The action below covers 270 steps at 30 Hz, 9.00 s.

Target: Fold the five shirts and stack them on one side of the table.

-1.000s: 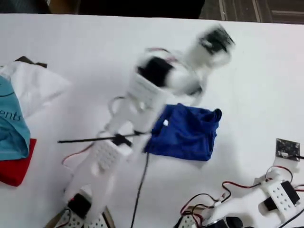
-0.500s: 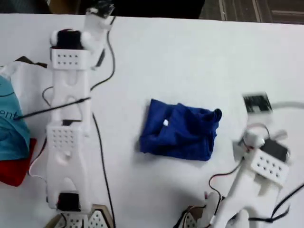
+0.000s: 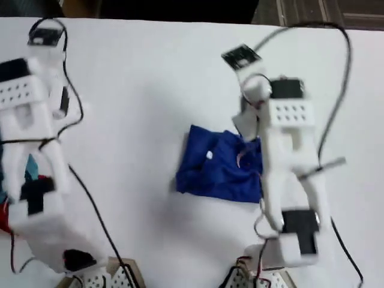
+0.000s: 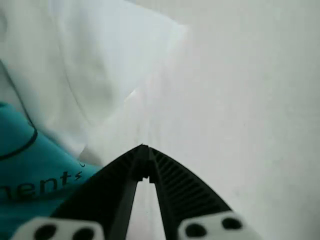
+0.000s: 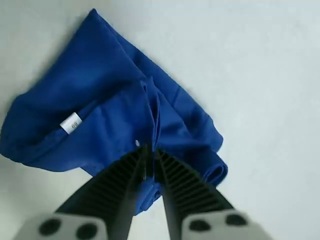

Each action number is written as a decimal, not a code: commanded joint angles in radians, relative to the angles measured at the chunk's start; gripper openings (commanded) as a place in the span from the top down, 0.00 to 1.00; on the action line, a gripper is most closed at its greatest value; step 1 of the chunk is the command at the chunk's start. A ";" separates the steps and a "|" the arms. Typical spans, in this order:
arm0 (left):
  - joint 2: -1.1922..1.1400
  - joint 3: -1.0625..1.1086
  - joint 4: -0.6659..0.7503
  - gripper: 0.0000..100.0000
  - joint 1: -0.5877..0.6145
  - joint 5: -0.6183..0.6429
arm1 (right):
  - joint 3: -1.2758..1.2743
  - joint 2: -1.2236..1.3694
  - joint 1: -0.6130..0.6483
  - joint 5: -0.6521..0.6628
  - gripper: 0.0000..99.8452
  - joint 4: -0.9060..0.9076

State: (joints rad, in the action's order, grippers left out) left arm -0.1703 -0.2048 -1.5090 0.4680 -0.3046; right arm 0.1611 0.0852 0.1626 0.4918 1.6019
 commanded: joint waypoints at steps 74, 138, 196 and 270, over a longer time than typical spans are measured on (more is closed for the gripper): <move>0.456 1.152 0.770 0.97 -0.023 0.146 | -0.516 -0.266 -0.015 0.052 0.98 -0.234; 0.456 1.152 0.770 0.97 -0.023 0.146 | -0.686 -0.375 -0.295 -0.081 0.72 -0.351; 0.456 1.152 0.772 0.97 -0.023 0.146 | 0.189 0.278 -0.323 -0.003 0.98 -0.094; 0.456 1.152 0.772 0.97 -0.023 0.146 | -0.453 -0.071 -0.318 0.074 0.98 -0.162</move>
State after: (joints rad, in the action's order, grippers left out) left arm 0.2440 0.9475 -0.7511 0.4526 -0.1619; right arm -0.0921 0.1496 -0.1396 0.5240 1.5144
